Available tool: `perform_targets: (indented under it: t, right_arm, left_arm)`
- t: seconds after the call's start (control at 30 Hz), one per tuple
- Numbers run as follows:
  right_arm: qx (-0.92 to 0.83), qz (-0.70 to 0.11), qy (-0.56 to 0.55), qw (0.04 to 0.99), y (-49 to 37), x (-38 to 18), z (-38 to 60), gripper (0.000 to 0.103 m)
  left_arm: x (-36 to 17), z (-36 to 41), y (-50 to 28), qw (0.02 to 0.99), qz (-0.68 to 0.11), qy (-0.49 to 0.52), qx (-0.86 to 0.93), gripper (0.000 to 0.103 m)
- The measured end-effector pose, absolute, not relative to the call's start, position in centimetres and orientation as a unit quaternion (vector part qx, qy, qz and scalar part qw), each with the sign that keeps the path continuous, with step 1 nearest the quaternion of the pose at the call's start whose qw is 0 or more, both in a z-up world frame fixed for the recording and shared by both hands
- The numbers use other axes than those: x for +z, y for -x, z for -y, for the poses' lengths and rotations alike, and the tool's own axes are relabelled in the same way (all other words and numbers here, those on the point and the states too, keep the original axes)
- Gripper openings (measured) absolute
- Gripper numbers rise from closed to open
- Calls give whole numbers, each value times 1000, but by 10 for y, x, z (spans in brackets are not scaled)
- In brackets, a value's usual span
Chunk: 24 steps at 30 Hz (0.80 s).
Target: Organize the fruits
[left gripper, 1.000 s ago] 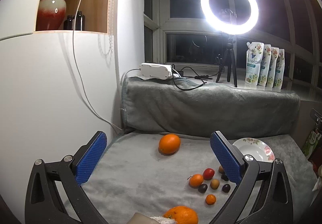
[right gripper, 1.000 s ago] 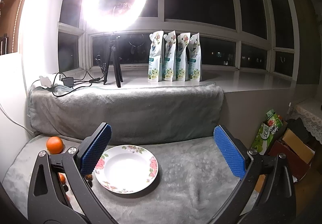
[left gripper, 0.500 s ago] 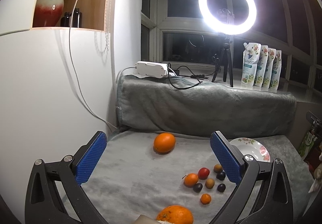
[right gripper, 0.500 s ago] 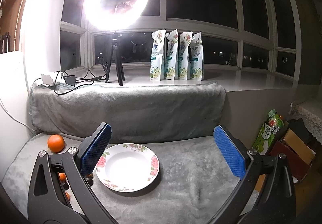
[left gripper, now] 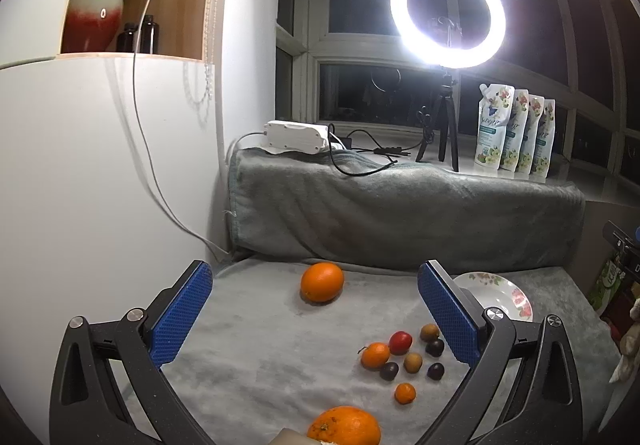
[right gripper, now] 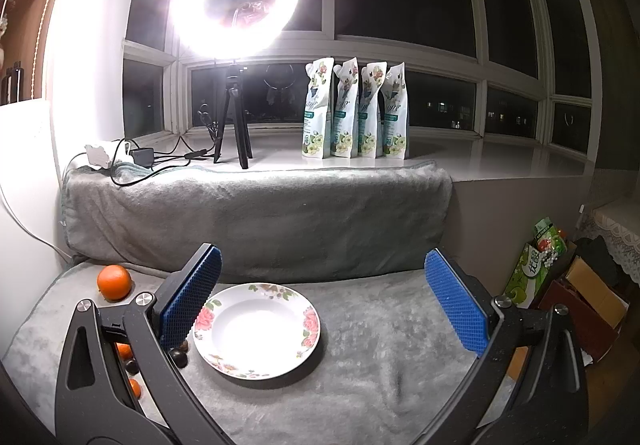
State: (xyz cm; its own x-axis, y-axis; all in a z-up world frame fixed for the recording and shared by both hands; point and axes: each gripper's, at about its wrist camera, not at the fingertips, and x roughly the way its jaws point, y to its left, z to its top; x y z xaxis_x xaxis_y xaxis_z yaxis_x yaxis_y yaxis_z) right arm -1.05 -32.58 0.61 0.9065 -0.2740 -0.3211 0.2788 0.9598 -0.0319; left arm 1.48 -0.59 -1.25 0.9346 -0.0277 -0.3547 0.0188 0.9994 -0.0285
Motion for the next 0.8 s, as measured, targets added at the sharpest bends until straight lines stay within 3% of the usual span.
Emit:
perform_targets:
  t: [0.8]
  right_arm:
    - [-122, -184, 4, 975, 1, 0, 317, 103]
  left_arm:
    - [-17, 3, -20, 981, -193, 16, -20, 102]
